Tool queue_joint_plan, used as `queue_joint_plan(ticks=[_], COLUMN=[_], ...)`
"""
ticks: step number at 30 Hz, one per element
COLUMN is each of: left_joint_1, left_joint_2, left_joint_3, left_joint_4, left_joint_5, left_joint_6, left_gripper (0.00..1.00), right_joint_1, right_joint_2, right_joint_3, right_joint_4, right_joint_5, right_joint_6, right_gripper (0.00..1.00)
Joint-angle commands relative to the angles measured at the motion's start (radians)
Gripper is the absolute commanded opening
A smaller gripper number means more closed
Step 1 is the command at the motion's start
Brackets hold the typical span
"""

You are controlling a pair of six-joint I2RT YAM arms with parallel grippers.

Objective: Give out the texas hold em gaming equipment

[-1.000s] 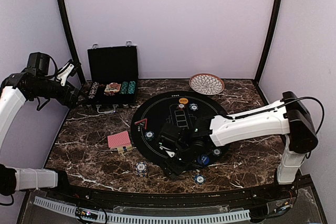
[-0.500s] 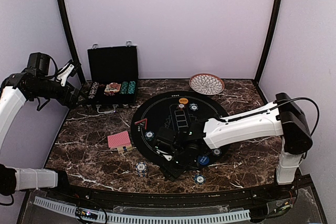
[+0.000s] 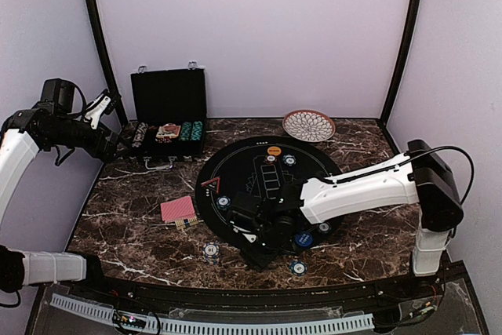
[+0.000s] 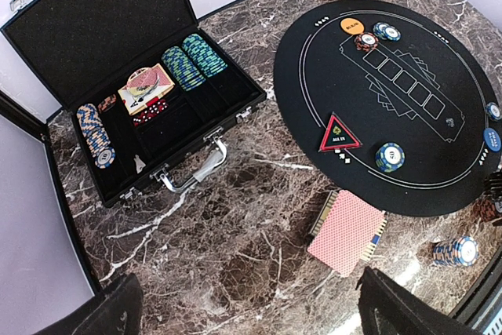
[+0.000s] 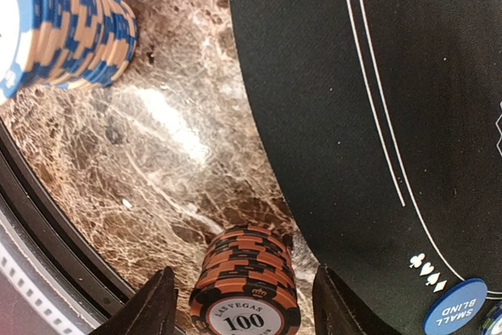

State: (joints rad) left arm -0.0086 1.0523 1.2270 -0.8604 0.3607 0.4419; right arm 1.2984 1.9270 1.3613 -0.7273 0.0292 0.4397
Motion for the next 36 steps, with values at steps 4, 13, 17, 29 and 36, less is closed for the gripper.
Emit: queue_joint_plan(ticks=[4,13,17,29,36], left_joint_1=[0.006,0.006,0.006,0.006,0.006], left_joint_2=[-0.018,-0.018,-0.020,-0.026,-0.030], left_joint_3=[-0.006,-0.006,-0.007,-0.008,-0.012], left_joint_4=[0.023,0.021,0.020,0.022,0.025], left_joint_5=[0.005,0.004,0.005,0.004,0.010], left_joint_6=[0.001,0.003,0.004,0.004,0.000], left_gripper=[0.99,0.99,0.99,0.99,0.99], right_joint_1=[0.012,0.012,0.010,-0.033,-0.144], right_joint_2=[0.022,0.011,0.009,0.003,0.132], right_joint_3=[0.034,0.072,0.101,0.278,0.559], right_joint_4=[-0.026,-0.065,-0.100,-0.185,-0.229], right_joint_5=[-0.001,0.017,0.031,0.079,0.147], right_joint_6=[-0.010,-0.014,-0.010,-0.013,-0.037], right_gripper=[0.54,0.37,0.33,0.21,0.19])
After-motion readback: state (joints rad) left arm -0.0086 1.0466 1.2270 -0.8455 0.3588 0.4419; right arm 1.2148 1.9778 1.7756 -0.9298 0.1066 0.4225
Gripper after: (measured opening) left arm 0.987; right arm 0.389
